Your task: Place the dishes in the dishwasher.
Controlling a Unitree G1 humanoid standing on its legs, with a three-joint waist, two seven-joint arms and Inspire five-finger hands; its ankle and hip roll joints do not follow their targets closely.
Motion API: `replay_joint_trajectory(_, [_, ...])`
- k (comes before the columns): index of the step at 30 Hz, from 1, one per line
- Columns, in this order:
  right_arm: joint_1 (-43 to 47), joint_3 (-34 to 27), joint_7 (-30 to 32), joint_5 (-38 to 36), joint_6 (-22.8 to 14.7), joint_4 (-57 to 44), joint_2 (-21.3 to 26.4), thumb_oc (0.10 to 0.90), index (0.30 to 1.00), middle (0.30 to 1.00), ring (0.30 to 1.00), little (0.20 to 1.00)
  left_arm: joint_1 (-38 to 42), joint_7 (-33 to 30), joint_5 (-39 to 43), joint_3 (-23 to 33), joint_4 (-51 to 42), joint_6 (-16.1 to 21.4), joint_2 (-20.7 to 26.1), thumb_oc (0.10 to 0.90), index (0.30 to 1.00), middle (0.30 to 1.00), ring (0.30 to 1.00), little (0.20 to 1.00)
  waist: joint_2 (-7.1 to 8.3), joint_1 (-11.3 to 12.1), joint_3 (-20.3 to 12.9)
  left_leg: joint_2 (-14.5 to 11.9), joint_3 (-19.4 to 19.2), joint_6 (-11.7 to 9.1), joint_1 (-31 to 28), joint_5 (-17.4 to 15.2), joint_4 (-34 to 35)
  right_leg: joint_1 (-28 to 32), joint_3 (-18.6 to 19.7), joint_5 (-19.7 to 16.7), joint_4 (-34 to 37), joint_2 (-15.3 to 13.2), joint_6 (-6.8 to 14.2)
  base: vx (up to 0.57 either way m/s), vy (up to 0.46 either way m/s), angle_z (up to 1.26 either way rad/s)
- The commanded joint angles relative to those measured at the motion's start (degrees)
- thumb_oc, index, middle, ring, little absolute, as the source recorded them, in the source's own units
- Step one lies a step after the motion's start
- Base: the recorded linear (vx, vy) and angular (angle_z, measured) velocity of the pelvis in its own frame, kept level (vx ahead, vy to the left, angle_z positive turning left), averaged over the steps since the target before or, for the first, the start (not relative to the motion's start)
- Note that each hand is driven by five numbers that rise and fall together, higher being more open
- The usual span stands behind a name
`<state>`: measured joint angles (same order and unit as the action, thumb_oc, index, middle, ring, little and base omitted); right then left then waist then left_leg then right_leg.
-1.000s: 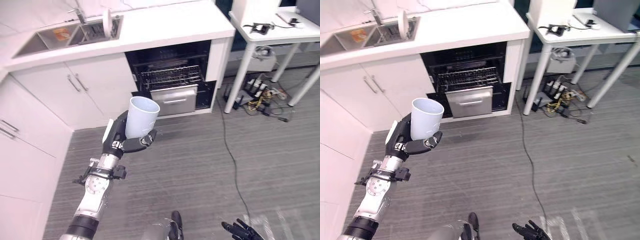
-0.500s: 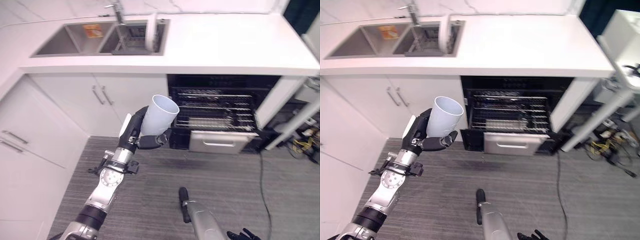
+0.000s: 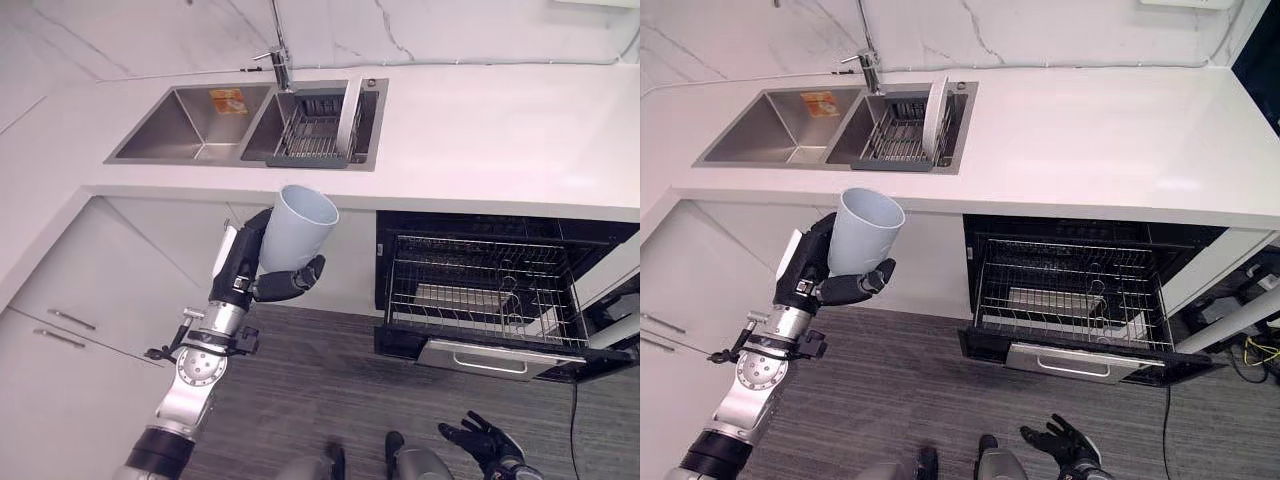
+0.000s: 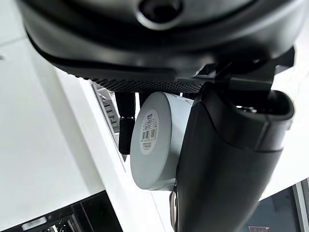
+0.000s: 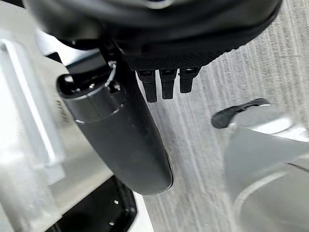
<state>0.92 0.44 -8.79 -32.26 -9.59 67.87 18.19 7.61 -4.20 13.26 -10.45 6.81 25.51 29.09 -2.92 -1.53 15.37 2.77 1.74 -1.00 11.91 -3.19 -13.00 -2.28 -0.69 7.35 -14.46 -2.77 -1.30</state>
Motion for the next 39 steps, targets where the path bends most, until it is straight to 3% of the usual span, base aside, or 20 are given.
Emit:
replay_joint_trajectory(1, [-0.49,-0.34,-0.35,-2.67,-0.23,0.51,1.47,0.8,0.9,0.9,0.9,0.9,4.92,-0.35,1.96,6.26,-5.89,7.16,0.7,0.4,0.3,0.3,0.3,0.3,-1.15,-1.73,-1.69,-0.38,-1.3,0.15,-3.47,-5.48,-4.19,0.31,-4.39,5.26,-2.73,-0.02,4.63,0.07,0.11,-0.45])
replay_joint_trajectory(5, [-1.6,-0.38,0.42,-2.14,-0.81,1.1,0.1,0.8,0.9,0.9,0.9,0.9,4.34,0.75,3.05,6.59,-5.18,7.81,1.13,0.4,0.3,0.3,0.3,0.3,-1.89,-2.45,-3.13,-0.46,-1.41,1.3,-6.2,-8.07,-4.19,-0.1,-5.04,5.09,-2.73,-0.1,5.07,0.09,0.136,-0.38])
replay_joint_trajectory(7, [-1.32,-0.06,1.31,3.65,-1.37,-0.23,-0.69,0.8,0.9,0.9,0.9,0.9,3.15,0.92,2.11,7.21,-6.49,7.5,1.69,0.4,0.3,0.3,0.3,0.3,-2.95,-2.1,-2.4,-2.34,-2.48,2.84,-7.43,-9.14,-4.19,1.97,-8.53,4.34,-2.73,2.95,4.38,0.03,0.07,-0.4])
replay_joint_trajectory(8, [-1.31,0.1,1.65,3.81,-1.27,-0.75,-0.9,0.8,0.9,0.9,0.9,0.9,3.44,0.85,2.02,7.06,-6.41,7.8,2.0,0.4,0.3,0.3,0.3,0.3,-2.99,-2.18,-1.83,-2.62,-2.24,3.3,-7.55,-9.26,-4.19,0.84,-8.28,3.88,-5.34,3.03,4.64,-0.15,-0.248,-0.86])
replay_joint_trajectory(9, [-1.24,0.16,1.76,3.01,-0.73,-1.36,-1.07,0.8,0.9,0.9,0.9,0.9,4.5,0.51,1.82,6.53,-6.76,7.67,2.3,0.4,0.3,0.3,0.3,0.3,-2.66,-1.8,-1.26,-3.48,-2.05,3.35,-7.34,-9.19,-4.19,-0.3,-8.53,3.56,-7.18,0.06,5.73,-0.18,-0.42,-0.84])
replay_joint_trajectory(11, [-0.91,-0.06,1.13,1.57,-0.24,-1.11,-1.23,0.8,0.9,0.9,0.9,0.9,5.72,-0.1,1.15,5.4,-7.0,7.11,1.91,0.4,0.3,0.3,0.3,0.3,-2.22,-1.51,-1.32,-4.54,-1.3,2.58,-7.21,-9.02,-4.19,1.18,-7.69,1.68,-2.73,-4.3,7.75,-0.12,-0.467,-0.19])
replay_joint_trajectory(14, [-0.35,-0.7,0.24,3.09,0.71,0.15,-1.64,0.8,0.9,0.9,0.9,0.9,6.45,-0.99,0.91,4.58,-6.64,7.08,1.77,0.4,0.3,0.3,0.3,0.3,-0.83,-1.21,-1.5,-6.39,-0.31,0.66,-7.76,-9.56,-4.19,-0.45,-3.47,0.0,-2.73,-10.85,10.91,-0.04,-0.447,0.27])
replay_joint_trajectory(15, [-0.3,-0.71,0.3,3.31,0.7,0.21,-1.7,0.8,0.9,0.9,0.9,0.9,6.48,-1.07,0.93,4.55,-6.57,7.13,1.79,0.4,0.3,0.3,0.3,0.3,-0.76,-1.13,-1.48,-6.5,-0.36,0.58,-7.84,-9.62,-4.19,-0.47,-3.29,-0.01,-2.73,-10.98,11.03,-0.02,-0.455,0.13])
replay_joint_trajectory(17, [0.31,-0.1,0.4,5.5,1.24,0.65,-1.95,0.8,0.9,0.9,0.9,0.9,6.13,-2.08,1.57,5.03,-6.61,7.26,1.81,0.4,0.3,0.3,0.3,0.3,-0.35,-0.62,-1.67,-9.4,-0.86,-1.2,-8.16,-9.62,-4.19,-0.39,-4.04,0.89,-2.73,-11.86,12.1,-0.01,-0.569,0.19])
replay_joint_trajectory(18, [0.79,1.08,-0.93,10.42,2.22,1.22,-2.19,0.8,0.9,0.9,0.9,0.9,4.63,-4.05,2.04,6.35,-7.88,5.94,1.51,0.4,0.3,0.3,0.3,0.3,0.27,0.46,-2.18,-13.13,-2.34,-3.56,-7.87,-8.47,-4.19,-0.15,-7.68,2.34,-2.73,-12.22,12.13,0.01,-0.628,0.09])
replay_joint_trajectory(20, [0.82,1.7,-0.4,10.4,0.8,1.24,-2.15,0.8,0.9,0.9,0.9,0.9,3.9,-5.02,2.38,6.39,-8.44,5.84,1.16,0.4,0.3,0.3,0.3,0.3,0.3,0.49,-2.34,-14.68,-2.51,-4.38,-7.67,-7.8,-4.19,-0.12,-8.18,2.93,-2.73,-11.34,11.64,0.01,-0.539,-0.27])
replay_joint_trajectory(21, [0.39,2.4,-0.21,7.81,2.47,-0.95,-0.63,0.8,0.9,0.9,0.9,0.9,1.71,-5.94,2.26,6.78,-10.6,5.35,-0.03,0.4,0.3,0.3,0.3,0.3,0.03,-0.38,-2.1,-17.78,-2.49,-5.67,-6.48,-5.51,-4.19,0.27,-8.44,4.67,-2.73,-8.32,9.02,-0.01,-0.509,-0.22])
replay_joint_trajectory(24, [-0.89,1.36,-0.32,7.47,2.57,-2.21,1.04,0.8,0.9,0.9,0.9,0.9,1.55,-5.07,1.49,6.74,-10.41,5.52,-1.49,0.4,0.3,0.3,0.3,0.3,-0.21,-1.75,-1.58,-20.03,-6.79,-6.07,-4.97,-2.62,-4.19,1.1,-11.75,5.51,-2.73,-6.61,6.84,-0.04,-0.368,0.12])
replay_joint_trajectory(25, [-1.64,0.76,-0.41,6.7,2.47,-2.14,1.64,0.8,0.9,0.9,0.9,0.9,2.56,-4.08,1.38,6.25,-9.15,6.56,-2.31,0.4,0.3,0.3,0.3,0.3,-0.17,-2.79,-1.4,-20.63,-11.15,-5.81,-4.62,-1.49,-4.19,1.37,-13.85,5.81,-2.73,-6.42,6.16,-0.03,-0.3,0.37])
replay_joint_trajectory(26, [-2.23,0.21,-0.06,6.52,2.78,-1.91,1.89,0.8,0.9,0.9,0.9,0.9,3.85,-2.91,1.54,5.94,-8.3,6.78,-2.99,0.4,0.3,0.3,0.3,0.3,0.0,-3.72,-1.55,-20.25,-15.47,-6.05,-5.27,-2.37,-4.19,2.1,-16.1,6.87,-2.73,-6.93,6.22,-0.01,-0.317,0.91])
replay_joint_trajectory(28, [-2.31,0.72,0.39,9.85,4.15,-1.45,1.76,0.8,0.9,0.9,0.9,0.9,5.78,-3.9,0.79,4.95,-7.42,5.74,-3.32,0.4,0.3,0.3,0.3,0.3,-0.23,-3.97,-1.66,-16.43,-16.97,-4.9,-5.36,-4.62,-4.19,2.46,-17.07,7.23,-2.73,-7.0,6.35,0.02,-0.182,1.15])
replay_joint_trajectory(31, [-2.61,1.35,0.63,8.84,4.09,-0.81,1.33,0.8,0.9,0.9,0.9,0.9,6.35,-3.92,1.25,4.34,-7.03,5.68,-2.75,0.4,0.3,0.3,0.3,0.3,-0.42,-4.04,-1.98,-15.41,-17.08,-4.63,-5.15,-5.1,-4.19,2.26,-17.0,7.3,-2.73,-6.62,6.26,0.0,-0.045,0.07])
replay_joint_trajectory(32, [-2.7,2.19,0.19,7.7,3.92,-0.27,1.08,0.8,0.9,0.9,0.9,0.9,5.56,-4.72,1.51,4.72,-7.49,5.46,-2.08,0.4,0.3,0.3,0.3,0.3,-0.84,-2.6,-2.06,-11.7,-10.2,-3.79,-3.54,-4.47,-4.19,1.24,-14.08,6.32,-2.73,-4.93,5.67,0.04,-0.005,0.04])
replay_joint_trajectory(34, [-2.42,3.01,0.15,7.58,3.74,-0.19,0.75,0.8,0.9,0.9,0.9,0.9,4.43,-5.45,1.61,5.5,-7.95,5.24,-1.7,0.4,0.3,0.3,0.3,0.3,-1.0,-1.5,-2.11,-8.96,-5.12,-3.37,-3.63,-5.34,-4.19,1.11,-11.43,6.28,-2.73,-3.99,5.68,0.08,0.02,-0.41])
replay_joint_trajectory(39, [-4.21,1.91,1.55,1.31,0.32,-1.35,-0.46,0.8,0.9,0.9,0.9,0.9,3.64,-3.45,3.03,6.78,-6.84,5.73,-1.08,0.4,0.3,0.3,0.3,0.3,-1.03,-1.9,-3.1,-8.58,-4.72,-3.12,-3.82,-6.23,-4.19,0.66,-11.1,6.47,-2.73,-3.68,5.62,0.04,0.042,-0.5])
